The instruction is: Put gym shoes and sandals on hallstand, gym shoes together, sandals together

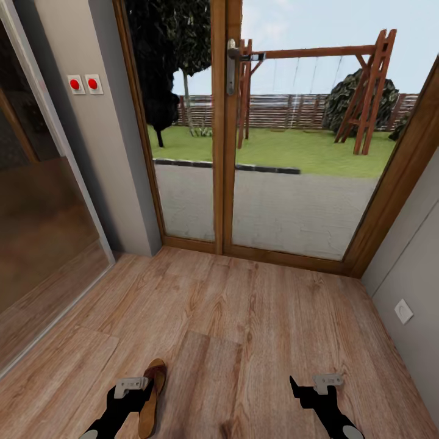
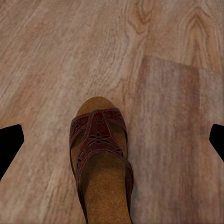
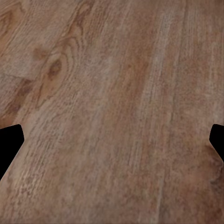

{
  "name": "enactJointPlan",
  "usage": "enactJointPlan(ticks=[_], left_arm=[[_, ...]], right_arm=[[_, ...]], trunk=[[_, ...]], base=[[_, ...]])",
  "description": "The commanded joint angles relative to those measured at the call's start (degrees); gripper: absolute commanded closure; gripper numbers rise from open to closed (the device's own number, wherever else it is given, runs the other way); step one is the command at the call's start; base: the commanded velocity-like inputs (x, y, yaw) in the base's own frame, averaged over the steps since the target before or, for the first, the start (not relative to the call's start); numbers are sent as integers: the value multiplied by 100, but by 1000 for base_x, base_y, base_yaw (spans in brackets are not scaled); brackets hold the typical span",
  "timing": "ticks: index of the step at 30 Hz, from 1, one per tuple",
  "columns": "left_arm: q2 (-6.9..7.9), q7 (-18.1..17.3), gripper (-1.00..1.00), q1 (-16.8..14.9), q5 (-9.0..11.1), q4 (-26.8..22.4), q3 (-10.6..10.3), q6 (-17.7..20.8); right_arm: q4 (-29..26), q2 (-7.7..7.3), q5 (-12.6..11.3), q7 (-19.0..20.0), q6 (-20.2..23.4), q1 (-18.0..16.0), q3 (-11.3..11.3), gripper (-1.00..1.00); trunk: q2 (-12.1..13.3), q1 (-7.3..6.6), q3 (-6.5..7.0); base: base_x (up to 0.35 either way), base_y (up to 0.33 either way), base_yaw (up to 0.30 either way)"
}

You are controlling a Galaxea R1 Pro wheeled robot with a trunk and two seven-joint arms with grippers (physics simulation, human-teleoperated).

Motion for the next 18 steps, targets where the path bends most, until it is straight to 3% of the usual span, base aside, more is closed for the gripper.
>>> enactJointPlan(ticks=[1,6,18], left_arm=[[-2,-32,-100,-4,-48,1,50,-20],[-4,-38,-100,-4,-48,2,49,-19],[-9,-42,-100,-4,-48,19,46,-19]], right_arm=[[6,-4,-61,23,-22,-4,31,-100],[6,-7,-65,23,-23,-4,24,-100],[6,-12,-73,23,-23,-4,9,-100]], trunk=[[-2,-1,-5],[-6,7,-75],[-22,37,-431]], base=[[1,-1,0],[0,0,0],[0,0,0]])
